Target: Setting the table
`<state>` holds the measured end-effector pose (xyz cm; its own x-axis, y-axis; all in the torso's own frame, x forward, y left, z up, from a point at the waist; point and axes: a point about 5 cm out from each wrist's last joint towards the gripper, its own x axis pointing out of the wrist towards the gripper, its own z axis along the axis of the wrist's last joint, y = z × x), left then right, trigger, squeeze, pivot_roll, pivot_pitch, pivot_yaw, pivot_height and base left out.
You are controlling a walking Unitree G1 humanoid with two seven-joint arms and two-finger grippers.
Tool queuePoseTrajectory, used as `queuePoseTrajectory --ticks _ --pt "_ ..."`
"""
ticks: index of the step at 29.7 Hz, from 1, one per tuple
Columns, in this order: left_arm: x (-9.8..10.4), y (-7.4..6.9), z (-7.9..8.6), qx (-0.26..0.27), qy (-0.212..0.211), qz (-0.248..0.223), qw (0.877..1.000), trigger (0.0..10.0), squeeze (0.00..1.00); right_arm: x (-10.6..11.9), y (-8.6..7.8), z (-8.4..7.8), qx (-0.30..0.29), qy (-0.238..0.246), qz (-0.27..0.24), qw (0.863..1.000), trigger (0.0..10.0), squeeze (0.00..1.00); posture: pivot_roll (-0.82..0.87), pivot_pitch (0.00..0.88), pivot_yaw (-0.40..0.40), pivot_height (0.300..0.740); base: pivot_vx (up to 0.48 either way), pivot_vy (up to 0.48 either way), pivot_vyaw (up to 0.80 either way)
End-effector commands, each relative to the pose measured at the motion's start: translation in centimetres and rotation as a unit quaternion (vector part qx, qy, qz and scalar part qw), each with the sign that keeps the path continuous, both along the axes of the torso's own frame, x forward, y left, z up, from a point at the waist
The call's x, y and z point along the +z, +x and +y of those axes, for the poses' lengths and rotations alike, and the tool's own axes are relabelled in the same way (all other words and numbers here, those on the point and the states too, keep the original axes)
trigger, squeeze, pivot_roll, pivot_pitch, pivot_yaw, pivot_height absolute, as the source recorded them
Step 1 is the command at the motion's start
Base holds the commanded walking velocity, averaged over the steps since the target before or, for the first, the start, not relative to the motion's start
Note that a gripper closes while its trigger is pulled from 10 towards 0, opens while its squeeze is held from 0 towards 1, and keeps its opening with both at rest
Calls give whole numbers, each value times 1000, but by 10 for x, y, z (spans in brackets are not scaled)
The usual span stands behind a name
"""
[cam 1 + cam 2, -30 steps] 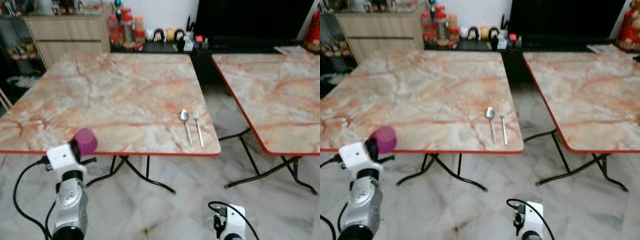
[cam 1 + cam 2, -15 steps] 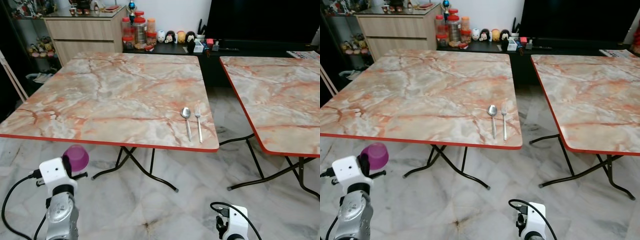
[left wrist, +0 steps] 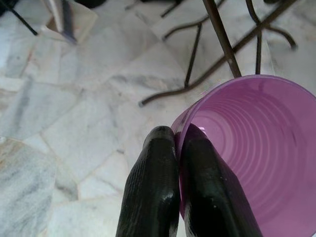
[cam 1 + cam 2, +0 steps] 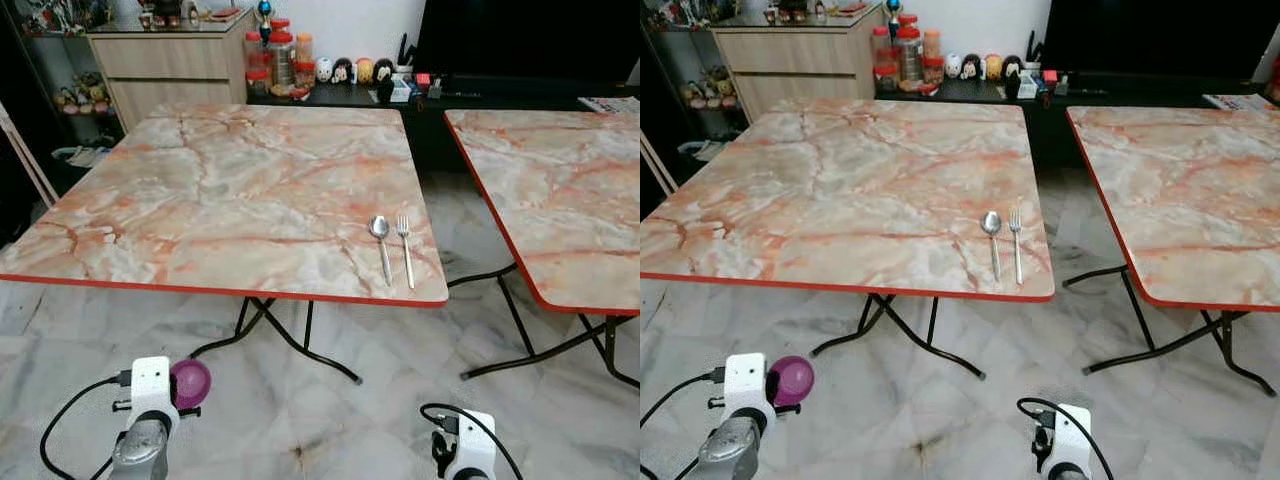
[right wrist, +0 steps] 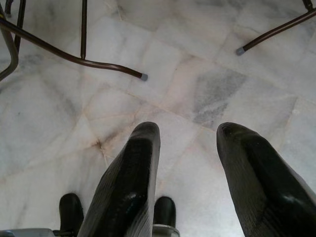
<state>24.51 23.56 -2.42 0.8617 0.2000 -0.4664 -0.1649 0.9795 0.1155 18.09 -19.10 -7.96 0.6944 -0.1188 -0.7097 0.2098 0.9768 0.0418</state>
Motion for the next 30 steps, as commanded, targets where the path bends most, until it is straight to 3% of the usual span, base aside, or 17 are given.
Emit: queuePoseTrajectory --ticks 1,6,12,21,30 --pt "-4 1 -7 -20 -2 19 1000 10000 0 1 2 0 -4 1 0 1000 10000 0 28 0 8 740 0 0 0" --pt "-20 -10 -24 -70 -4 80 994 10000 0 0 0 1 -4 0 3 1000 10000 0 9 0 22 740 0 0 0" --pt "-32 -21 -42 -103 -9 119 987 10000 0 -1 -3 -1 -6 -2 7 1000 10000 0 -5 0 31 740 0 0 0" --pt "-39 -30 -40 -76 -4 140 987 10000 0 -2 -4 -2 2 -13 11 1000 10000 0 -10 0 25 740 0 0 0" --pt "-37 -29 -36 -63 -5 138 988 10000 0 -1 -3 -4 -7 -4 8 1000 10000 0 -23 0 23 740 0 0 56"
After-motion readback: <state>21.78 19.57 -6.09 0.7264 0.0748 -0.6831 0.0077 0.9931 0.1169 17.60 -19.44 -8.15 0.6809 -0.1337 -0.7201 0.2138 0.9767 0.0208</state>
